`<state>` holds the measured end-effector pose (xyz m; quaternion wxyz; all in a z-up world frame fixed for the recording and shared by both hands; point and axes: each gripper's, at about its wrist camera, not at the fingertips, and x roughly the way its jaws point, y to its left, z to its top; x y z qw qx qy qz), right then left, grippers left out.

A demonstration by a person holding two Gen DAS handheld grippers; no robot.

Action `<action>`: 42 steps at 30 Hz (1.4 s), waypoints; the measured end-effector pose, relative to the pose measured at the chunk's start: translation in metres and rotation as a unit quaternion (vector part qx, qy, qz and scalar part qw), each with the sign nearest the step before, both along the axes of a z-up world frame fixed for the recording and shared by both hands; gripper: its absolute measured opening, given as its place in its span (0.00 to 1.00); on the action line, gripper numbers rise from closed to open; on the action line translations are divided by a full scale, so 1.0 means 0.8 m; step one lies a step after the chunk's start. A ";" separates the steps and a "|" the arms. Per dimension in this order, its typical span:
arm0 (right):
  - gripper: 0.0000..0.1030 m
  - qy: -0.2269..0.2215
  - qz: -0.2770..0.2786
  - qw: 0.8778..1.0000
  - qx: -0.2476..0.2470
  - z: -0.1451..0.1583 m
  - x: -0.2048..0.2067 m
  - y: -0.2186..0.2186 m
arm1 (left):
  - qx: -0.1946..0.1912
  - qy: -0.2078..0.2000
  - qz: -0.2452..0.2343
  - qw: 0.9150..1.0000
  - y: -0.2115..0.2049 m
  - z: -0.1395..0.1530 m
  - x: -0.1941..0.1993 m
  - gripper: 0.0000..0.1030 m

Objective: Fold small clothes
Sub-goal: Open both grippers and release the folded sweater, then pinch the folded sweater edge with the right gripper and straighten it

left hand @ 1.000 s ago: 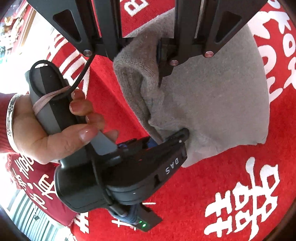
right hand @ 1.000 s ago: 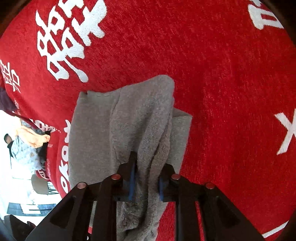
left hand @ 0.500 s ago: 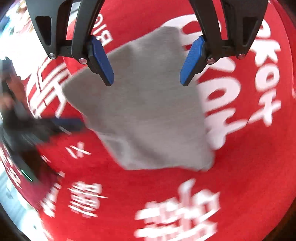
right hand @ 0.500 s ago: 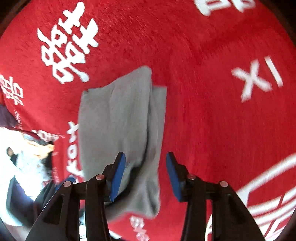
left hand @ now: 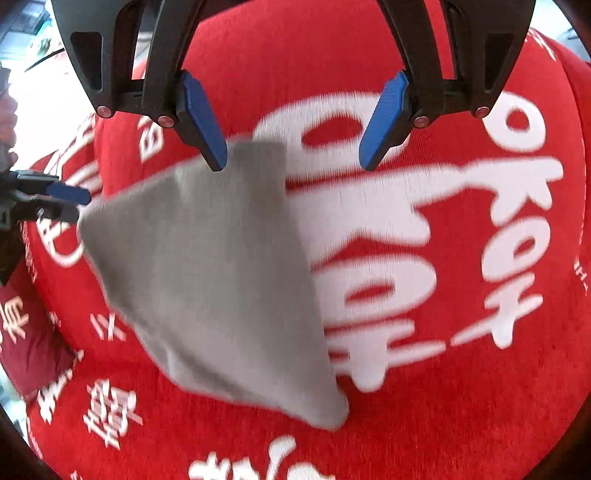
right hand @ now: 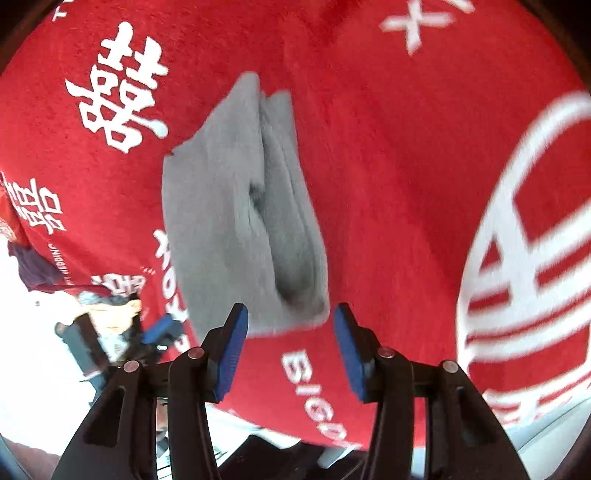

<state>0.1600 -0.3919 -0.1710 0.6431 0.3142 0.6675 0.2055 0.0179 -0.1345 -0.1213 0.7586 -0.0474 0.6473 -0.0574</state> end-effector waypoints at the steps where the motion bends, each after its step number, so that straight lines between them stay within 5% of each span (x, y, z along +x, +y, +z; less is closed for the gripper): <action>1: 0.51 0.007 -0.002 1.000 0.013 -0.003 -0.006 0.005 | 0.011 -0.001 -0.015 1.000 -0.006 -0.003 -0.006 0.73; 5: 0.51 0.022 -0.018 0.998 0.055 -0.021 -0.018 0.033 | 0.050 -0.018 -0.053 0.997 -0.033 -0.017 -0.017 0.73; 9: 0.51 0.025 -0.043 0.996 0.079 -0.038 -0.014 0.065 | 0.065 -0.032 -0.011 0.997 -0.029 -0.024 -0.008 0.73; 10: 0.47 0.026 -0.049 0.995 0.083 -0.040 -0.012 0.069 | 0.057 -0.035 0.007 0.998 -0.022 -0.022 -0.007 0.73; 13: 0.08 0.029 -0.058 0.995 0.079 -0.039 -0.005 0.080 | 0.040 -0.045 0.049 0.997 -0.007 -0.013 -0.008 0.69; 18: 0.08 -0.007 -0.016 0.997 0.069 -0.010 -0.006 0.099 | 0.003 -0.024 0.112 0.993 0.016 -0.021 -0.017 0.63; 24: 0.08 0.025 -0.012 0.999 0.029 -0.050 -0.013 0.097 | 0.002 0.006 0.111 0.994 0.025 -0.032 -0.030 0.63; 29: 0.26 0.027 0.049 0.998 -0.030 -0.032 -0.023 0.090 | -0.012 0.017 0.120 0.993 0.050 -0.010 -0.033 0.63; 37: 0.24 -0.086 0.075 0.993 -0.040 0.062 0.017 0.076 | -0.045 -0.029 0.090 0.994 0.031 0.021 0.030 0.63; 42: 0.24 -0.097 0.064 0.990 -0.078 0.043 0.066 0.089 | -0.015 -0.002 0.071 0.997 -0.004 -0.011 0.057 0.63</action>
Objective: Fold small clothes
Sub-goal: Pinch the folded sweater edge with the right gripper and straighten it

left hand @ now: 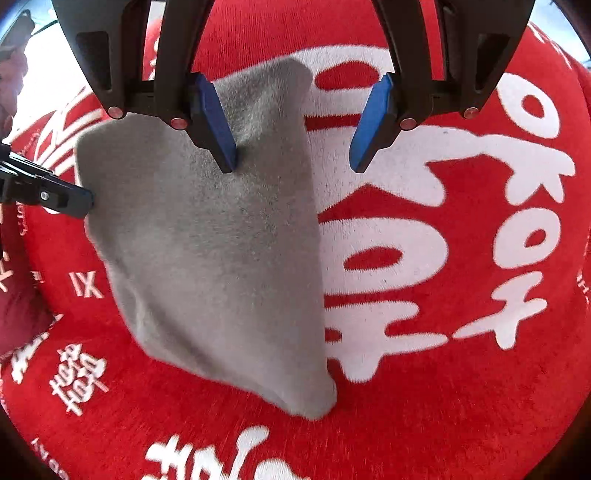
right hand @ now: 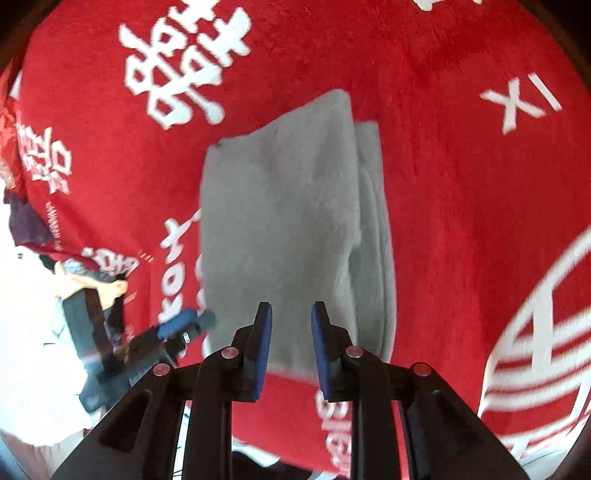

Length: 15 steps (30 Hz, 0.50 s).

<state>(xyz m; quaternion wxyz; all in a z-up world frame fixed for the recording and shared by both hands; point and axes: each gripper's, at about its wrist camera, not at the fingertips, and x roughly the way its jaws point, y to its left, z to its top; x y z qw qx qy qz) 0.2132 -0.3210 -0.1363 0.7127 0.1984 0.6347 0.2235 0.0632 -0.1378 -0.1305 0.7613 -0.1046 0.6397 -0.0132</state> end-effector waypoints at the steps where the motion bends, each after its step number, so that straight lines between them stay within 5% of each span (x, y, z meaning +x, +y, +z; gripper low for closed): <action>1: 0.24 0.008 -0.004 1.000 -0.019 -0.013 0.005 0.001 | -0.007 0.004 0.004 1.000 0.001 -0.006 0.000 0.63; 4: 0.17 0.030 -0.015 0.999 -0.034 -0.046 0.000 -0.006 | -0.010 0.015 0.013 1.000 0.007 -0.015 -0.003 0.77; 15: 0.18 0.026 -0.008 0.999 -0.031 -0.051 -0.015 -0.012 | -0.015 0.057 0.000 0.998 0.005 -0.036 0.000 0.88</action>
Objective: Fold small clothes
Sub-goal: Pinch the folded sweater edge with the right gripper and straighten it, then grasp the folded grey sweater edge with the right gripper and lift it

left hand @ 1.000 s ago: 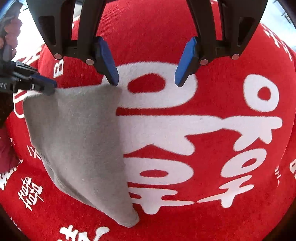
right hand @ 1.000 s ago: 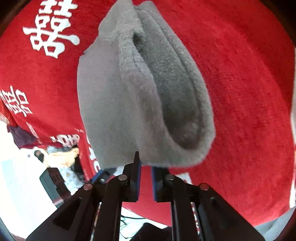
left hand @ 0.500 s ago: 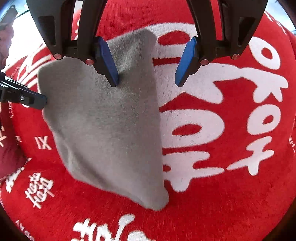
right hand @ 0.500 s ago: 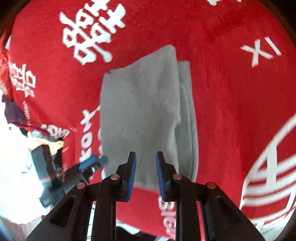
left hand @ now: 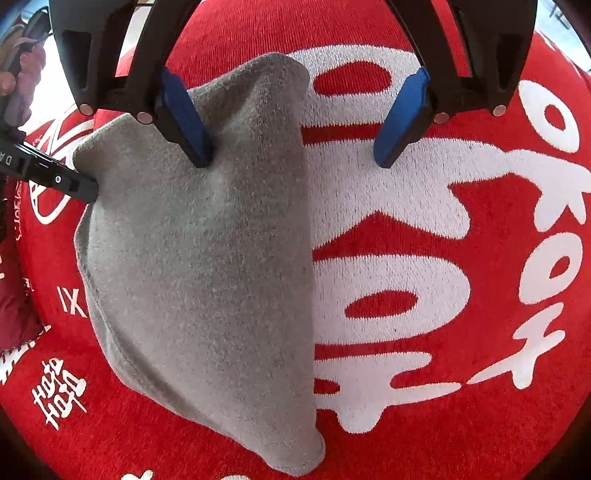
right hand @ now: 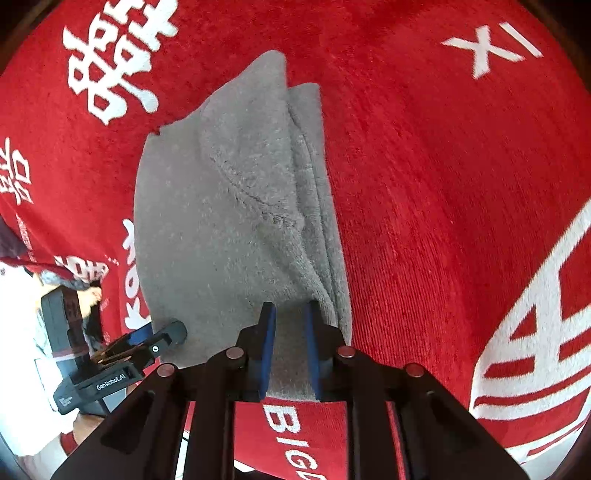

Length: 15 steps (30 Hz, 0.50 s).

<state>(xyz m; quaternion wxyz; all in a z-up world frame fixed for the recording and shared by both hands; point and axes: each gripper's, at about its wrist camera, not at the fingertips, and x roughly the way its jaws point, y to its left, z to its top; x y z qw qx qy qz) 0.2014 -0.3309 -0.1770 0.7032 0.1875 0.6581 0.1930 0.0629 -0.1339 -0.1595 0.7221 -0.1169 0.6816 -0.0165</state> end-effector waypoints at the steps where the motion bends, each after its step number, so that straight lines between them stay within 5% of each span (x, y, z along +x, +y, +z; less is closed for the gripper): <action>1: 0.19 -0.002 0.003 1.000 -0.003 0.001 0.000 0.001 | 0.002 0.000 0.000 1.000 -0.001 0.000 0.000 0.88; 4: 0.19 -0.002 -0.001 1.000 -0.002 0.000 0.000 0.001 | -0.003 0.019 -0.012 1.000 -0.008 -0.007 0.003 0.98; 11: 0.20 -0.002 0.005 1.000 -0.002 0.000 -0.001 0.000 | 0.002 0.024 -0.019 1.000 -0.023 -0.013 0.021 0.99; 15: 0.34 -0.009 0.024 1.000 -0.003 0.011 -0.003 0.002 | -0.001 0.027 -0.023 0.999 -0.021 -0.017 0.021 0.99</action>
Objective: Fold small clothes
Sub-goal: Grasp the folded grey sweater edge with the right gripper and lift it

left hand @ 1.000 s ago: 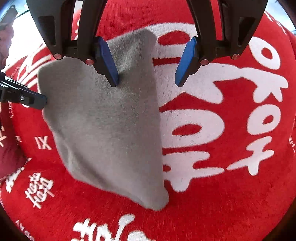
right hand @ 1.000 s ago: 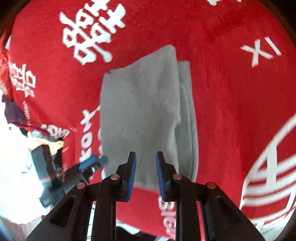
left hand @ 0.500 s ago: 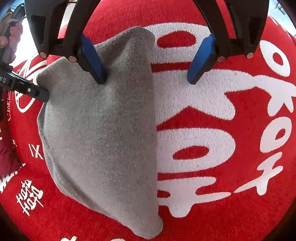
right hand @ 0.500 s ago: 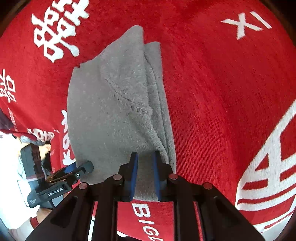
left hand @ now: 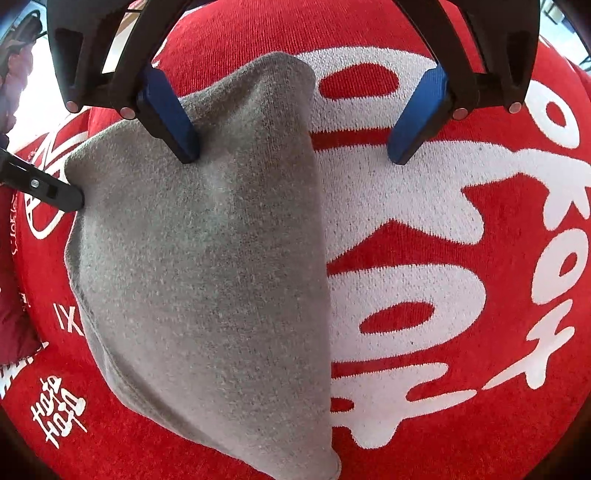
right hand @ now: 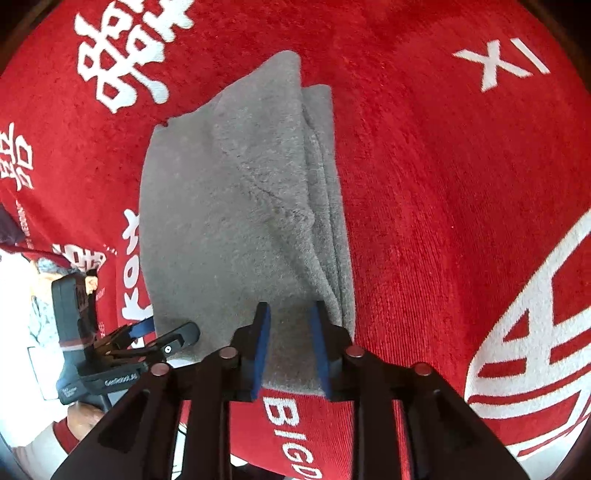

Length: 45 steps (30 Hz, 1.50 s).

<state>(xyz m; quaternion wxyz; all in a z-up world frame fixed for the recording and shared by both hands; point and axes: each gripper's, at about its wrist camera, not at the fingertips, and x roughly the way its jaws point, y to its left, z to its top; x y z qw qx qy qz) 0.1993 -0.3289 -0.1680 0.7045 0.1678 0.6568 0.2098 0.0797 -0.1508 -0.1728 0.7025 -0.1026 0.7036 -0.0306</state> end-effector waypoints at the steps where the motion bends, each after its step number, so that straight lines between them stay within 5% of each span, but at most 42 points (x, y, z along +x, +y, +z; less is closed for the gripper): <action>1: 0.37 -0.003 0.008 1.000 0.000 0.003 -0.001 0.001 | -0.001 0.001 0.000 1.000 0.003 0.000 0.000 0.99; 6: 0.45 -0.017 0.021 1.000 -0.007 0.014 -0.002 -0.001 | 0.002 0.003 0.000 1.000 0.004 -0.004 0.000 0.99; 26: 0.54 0.002 -0.012 1.000 0.014 -0.013 0.048 -0.043 | 0.000 0.004 0.006 1.000 0.006 -0.008 0.003 0.99; 34: 0.60 0.014 -0.002 0.998 0.061 -0.031 0.089 -0.035 | -0.078 -0.023 0.025 0.996 0.029 0.006 0.016 0.99; 45: 0.62 0.038 0.020 0.990 0.132 -0.067 0.148 -0.013 | -0.127 -0.039 0.013 0.991 0.039 -0.005 0.051 0.99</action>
